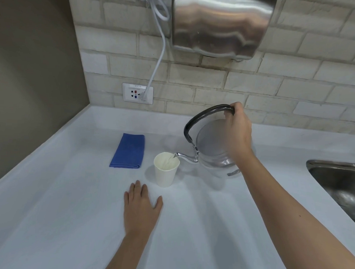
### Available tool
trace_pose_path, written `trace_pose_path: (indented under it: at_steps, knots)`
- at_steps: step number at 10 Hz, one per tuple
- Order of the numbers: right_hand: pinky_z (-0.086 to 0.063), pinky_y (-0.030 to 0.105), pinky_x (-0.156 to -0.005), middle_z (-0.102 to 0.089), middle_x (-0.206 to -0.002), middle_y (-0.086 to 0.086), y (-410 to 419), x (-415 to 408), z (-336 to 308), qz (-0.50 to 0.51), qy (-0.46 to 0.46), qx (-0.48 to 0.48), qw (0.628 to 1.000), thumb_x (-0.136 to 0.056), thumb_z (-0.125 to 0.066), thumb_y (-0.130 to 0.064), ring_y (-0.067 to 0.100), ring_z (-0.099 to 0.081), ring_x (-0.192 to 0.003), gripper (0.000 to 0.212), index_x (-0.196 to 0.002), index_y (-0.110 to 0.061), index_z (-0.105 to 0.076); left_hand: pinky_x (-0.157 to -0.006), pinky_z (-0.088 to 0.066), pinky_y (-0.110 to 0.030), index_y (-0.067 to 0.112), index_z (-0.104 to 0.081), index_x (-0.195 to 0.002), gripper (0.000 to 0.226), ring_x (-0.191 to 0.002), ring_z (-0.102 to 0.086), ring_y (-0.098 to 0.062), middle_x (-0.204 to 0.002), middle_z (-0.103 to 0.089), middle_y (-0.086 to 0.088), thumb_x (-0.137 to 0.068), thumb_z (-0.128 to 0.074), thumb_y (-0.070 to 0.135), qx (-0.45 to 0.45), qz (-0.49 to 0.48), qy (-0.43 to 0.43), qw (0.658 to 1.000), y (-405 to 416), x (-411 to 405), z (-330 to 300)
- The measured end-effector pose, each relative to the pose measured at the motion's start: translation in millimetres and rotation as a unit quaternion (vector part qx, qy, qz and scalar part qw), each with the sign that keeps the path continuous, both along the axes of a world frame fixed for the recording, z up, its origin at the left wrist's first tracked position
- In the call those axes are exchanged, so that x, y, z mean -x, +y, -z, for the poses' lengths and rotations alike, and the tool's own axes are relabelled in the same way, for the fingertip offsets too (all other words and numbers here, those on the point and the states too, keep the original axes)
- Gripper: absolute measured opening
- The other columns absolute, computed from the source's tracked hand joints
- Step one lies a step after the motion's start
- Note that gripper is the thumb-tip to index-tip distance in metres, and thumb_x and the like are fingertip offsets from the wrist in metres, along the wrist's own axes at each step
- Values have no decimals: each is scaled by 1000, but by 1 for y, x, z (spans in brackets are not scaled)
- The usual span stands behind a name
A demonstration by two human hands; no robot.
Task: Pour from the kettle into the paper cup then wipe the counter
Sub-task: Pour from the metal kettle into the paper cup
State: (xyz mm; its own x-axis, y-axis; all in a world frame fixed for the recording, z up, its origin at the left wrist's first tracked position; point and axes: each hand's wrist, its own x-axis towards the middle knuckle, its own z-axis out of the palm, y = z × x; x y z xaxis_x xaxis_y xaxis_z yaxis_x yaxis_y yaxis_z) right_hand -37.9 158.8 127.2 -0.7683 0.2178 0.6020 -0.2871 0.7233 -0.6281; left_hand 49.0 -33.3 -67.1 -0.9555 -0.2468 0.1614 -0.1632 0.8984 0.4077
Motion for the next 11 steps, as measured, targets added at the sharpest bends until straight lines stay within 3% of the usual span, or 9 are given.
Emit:
trace_pose_path:
  at_steps: [11]
  knots:
    - [-43,49,-71,-60,-89,18,-4,-4,-4,5,1,-2,1000,-95,-37,-14,36,-52,-84,13,-96,-5,-46,-120,-10,-38,8,-32,-141,65,-145,-16,-23,-155,-24,-10,-91,-38,50,4,-4,4,1000,-1,3,5]
